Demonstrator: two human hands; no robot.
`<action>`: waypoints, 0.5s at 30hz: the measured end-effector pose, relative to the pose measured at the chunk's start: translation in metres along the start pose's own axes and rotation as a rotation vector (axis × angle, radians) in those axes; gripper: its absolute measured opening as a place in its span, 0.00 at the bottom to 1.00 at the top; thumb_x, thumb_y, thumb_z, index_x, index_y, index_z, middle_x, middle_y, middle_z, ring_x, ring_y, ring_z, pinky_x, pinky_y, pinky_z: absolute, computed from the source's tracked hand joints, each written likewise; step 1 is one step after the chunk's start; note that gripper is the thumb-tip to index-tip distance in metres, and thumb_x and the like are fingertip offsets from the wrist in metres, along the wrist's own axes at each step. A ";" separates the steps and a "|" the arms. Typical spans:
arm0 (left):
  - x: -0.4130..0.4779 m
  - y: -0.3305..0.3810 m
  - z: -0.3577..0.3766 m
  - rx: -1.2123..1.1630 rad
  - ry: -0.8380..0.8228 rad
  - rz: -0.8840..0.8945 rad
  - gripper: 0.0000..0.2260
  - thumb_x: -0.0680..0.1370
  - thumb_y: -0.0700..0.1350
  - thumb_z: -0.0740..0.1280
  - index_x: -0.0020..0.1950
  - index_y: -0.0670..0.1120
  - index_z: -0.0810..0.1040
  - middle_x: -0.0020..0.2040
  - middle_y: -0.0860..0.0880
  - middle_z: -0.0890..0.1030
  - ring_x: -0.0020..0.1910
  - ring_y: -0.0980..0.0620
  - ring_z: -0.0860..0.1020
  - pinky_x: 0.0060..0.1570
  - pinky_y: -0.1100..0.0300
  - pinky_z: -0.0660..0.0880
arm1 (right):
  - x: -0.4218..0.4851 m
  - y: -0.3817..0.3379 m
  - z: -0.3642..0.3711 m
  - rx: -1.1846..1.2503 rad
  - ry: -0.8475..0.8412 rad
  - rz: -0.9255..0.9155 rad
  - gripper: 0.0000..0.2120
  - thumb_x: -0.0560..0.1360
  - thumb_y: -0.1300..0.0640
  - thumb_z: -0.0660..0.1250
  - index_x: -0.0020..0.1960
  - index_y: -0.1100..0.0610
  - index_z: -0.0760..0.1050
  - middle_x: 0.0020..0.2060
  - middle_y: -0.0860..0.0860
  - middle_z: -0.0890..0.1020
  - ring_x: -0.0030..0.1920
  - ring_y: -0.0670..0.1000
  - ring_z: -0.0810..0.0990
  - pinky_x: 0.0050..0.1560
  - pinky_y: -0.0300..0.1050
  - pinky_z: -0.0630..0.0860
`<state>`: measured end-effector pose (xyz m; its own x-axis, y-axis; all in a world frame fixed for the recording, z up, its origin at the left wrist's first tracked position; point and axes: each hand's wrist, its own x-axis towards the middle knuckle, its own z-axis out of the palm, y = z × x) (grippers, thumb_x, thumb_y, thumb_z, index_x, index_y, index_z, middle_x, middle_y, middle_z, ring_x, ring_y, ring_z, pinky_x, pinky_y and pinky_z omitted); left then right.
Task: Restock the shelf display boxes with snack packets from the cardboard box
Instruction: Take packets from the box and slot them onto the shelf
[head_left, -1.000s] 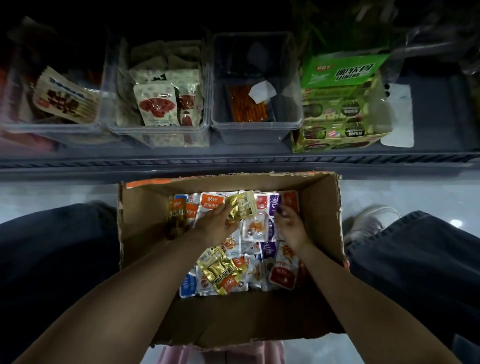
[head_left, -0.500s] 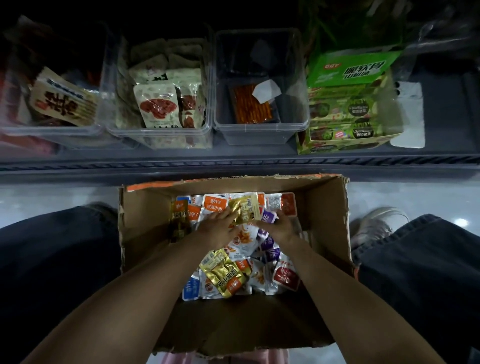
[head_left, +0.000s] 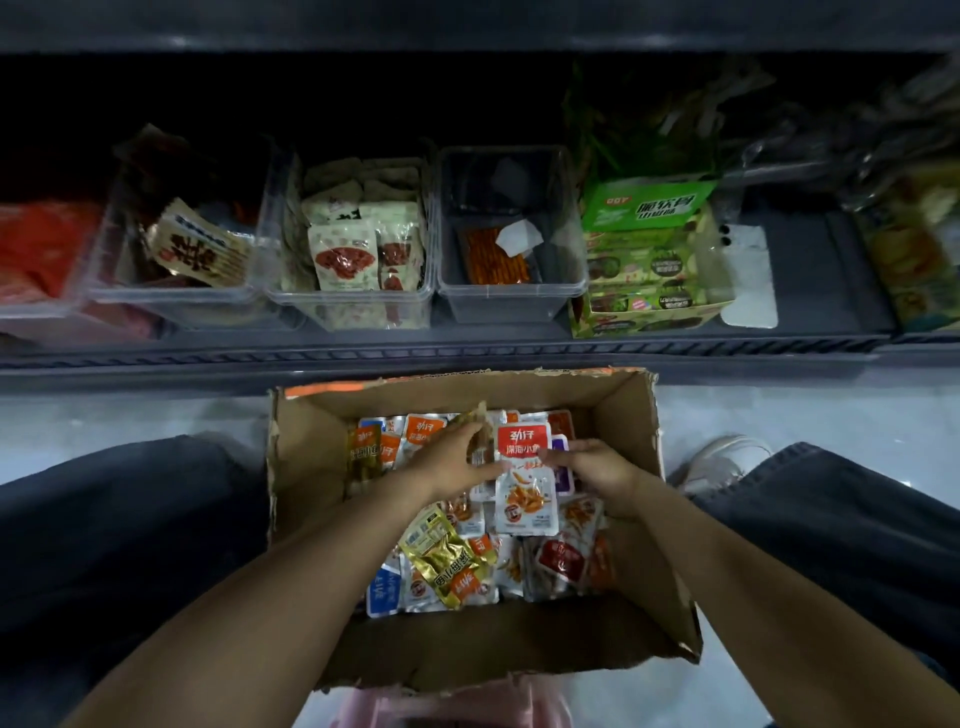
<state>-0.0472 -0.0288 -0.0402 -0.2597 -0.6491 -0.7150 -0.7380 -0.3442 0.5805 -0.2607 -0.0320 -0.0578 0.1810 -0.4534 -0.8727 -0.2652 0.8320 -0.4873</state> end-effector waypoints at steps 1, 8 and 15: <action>-0.007 0.007 -0.002 -0.054 -0.010 0.005 0.36 0.74 0.55 0.70 0.76 0.50 0.57 0.72 0.48 0.68 0.68 0.48 0.69 0.67 0.54 0.67 | -0.011 -0.006 0.001 -0.023 -0.030 -0.012 0.12 0.74 0.55 0.69 0.52 0.62 0.80 0.51 0.58 0.84 0.54 0.58 0.82 0.63 0.57 0.73; -0.068 0.044 -0.029 -0.244 -0.073 0.079 0.17 0.72 0.52 0.73 0.58 0.49 0.79 0.53 0.55 0.81 0.53 0.57 0.78 0.50 0.67 0.73 | -0.089 -0.053 0.013 -0.090 -0.116 -0.198 0.09 0.77 0.58 0.66 0.56 0.57 0.77 0.48 0.52 0.84 0.49 0.50 0.82 0.55 0.43 0.77; -0.130 0.089 -0.053 -0.551 0.271 0.202 0.11 0.70 0.52 0.75 0.49 0.48 0.83 0.44 0.52 0.85 0.44 0.53 0.83 0.48 0.58 0.78 | -0.154 -0.090 0.043 0.138 0.084 -0.598 0.20 0.70 0.58 0.73 0.60 0.60 0.74 0.50 0.56 0.84 0.45 0.53 0.84 0.44 0.45 0.79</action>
<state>-0.0459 -0.0102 0.1249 -0.1400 -0.8612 -0.4886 -0.2439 -0.4483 0.8600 -0.2241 -0.0233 0.1217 0.1836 -0.8731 -0.4517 -0.0145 0.4570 -0.8893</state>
